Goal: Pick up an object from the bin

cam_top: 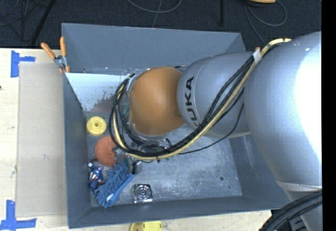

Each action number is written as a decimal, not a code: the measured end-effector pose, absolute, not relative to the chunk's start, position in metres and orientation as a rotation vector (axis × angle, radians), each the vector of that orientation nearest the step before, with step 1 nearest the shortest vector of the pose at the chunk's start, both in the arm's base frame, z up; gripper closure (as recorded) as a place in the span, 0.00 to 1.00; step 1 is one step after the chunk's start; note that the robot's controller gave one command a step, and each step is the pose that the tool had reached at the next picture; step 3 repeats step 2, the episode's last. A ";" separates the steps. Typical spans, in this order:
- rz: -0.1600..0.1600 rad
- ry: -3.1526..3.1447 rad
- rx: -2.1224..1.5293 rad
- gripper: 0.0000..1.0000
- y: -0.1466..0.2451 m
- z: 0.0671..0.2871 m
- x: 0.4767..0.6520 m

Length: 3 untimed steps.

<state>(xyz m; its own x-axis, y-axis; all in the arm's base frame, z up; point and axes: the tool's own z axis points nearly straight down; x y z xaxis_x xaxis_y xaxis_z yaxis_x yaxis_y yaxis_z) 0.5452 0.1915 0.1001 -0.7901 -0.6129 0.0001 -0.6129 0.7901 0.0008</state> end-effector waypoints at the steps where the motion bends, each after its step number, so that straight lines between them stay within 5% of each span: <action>1: -0.001 -2.972 1.018 1.00 0.192 0.100 0.545; 2: -0.001 -2.965 1.041 1.00 0.165 0.224 0.515; 3: -0.001 -2.965 1.041 1.00 0.165 0.224 0.515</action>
Offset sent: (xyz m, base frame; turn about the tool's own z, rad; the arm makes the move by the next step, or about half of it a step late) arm -0.0301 -0.0267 0.1243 -0.0178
